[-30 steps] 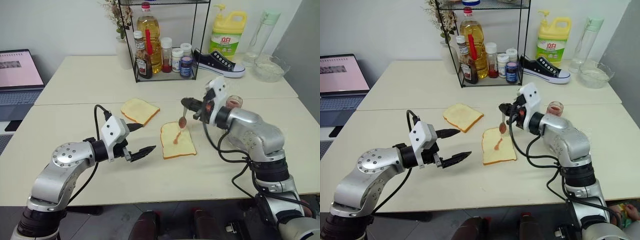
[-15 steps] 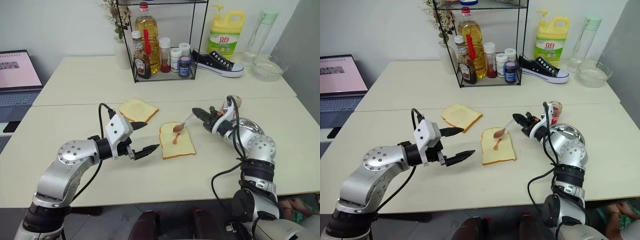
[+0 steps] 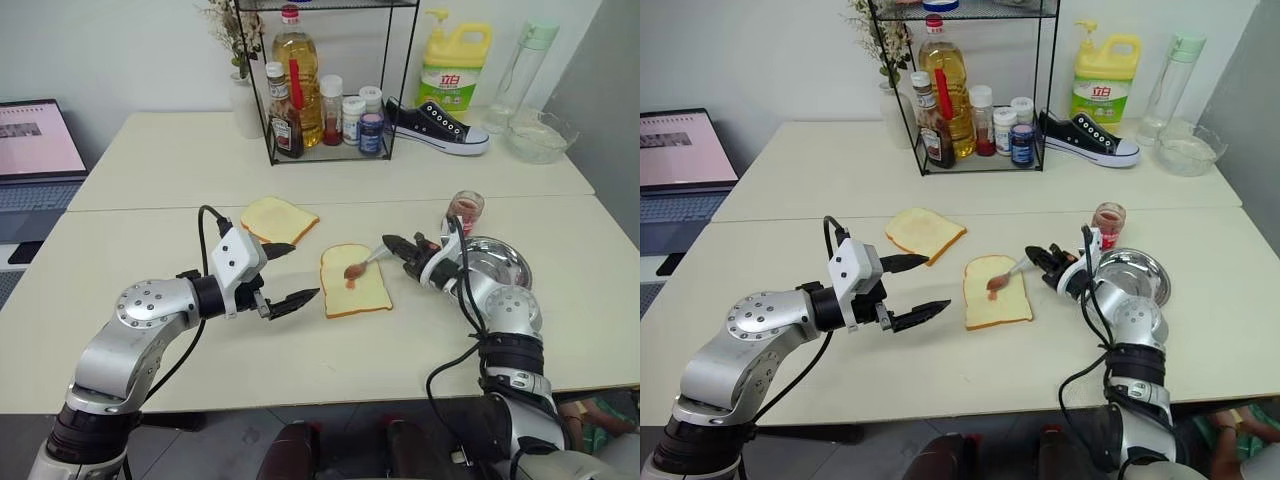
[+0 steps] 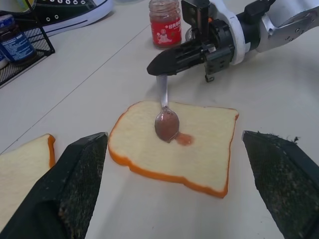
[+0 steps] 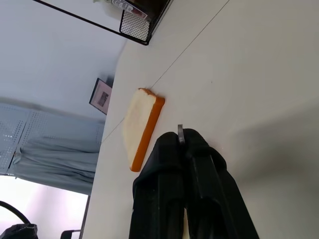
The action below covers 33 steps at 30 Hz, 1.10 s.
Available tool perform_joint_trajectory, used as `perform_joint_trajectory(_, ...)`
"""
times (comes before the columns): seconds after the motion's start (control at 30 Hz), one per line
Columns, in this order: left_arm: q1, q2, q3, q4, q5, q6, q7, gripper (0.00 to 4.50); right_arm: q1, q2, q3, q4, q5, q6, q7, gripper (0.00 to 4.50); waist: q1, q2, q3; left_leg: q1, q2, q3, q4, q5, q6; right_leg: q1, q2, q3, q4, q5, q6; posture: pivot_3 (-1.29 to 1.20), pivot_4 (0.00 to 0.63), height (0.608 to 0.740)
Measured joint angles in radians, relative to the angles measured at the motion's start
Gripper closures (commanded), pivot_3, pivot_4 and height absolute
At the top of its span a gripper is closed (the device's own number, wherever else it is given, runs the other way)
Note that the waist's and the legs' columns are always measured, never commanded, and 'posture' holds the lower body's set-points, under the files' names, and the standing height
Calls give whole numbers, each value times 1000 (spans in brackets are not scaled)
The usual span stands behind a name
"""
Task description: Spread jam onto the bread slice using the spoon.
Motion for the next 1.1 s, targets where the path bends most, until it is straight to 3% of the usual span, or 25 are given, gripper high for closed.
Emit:
perform_joint_trajectory(0.33, -1, 2, -1, 10, 0, -1, -18, 0, 87, -74, 68, -193, 75, 155, 14, 4443, 0, 0, 0, 0, 0, 0, 0, 0, 0, 0, 0, 0, 0, 0, 0, 0, 150, 740)
perform_joint_trajectory(0.53, 3, 4, -1, 9, 0, -1, -18, 0, 97, -80, 99, -211, 87, 188, 34, 4443, 0, 0, 0, 0, 0, 0, 0, 0, 0, 0, 0, 0, 0, 0, 0, 0, 150, 740)
perform_joint_trajectory(1.1, 7, 8, 2, 6, 0, 2, -9, 0, -69, -25, 111, 86, -47, -104, 45, 4443, 1, 0, 0, 0, 0, 0, 0, 0, 0, 0, 0, 0, 0, 0, 0, 0, 150, 740)
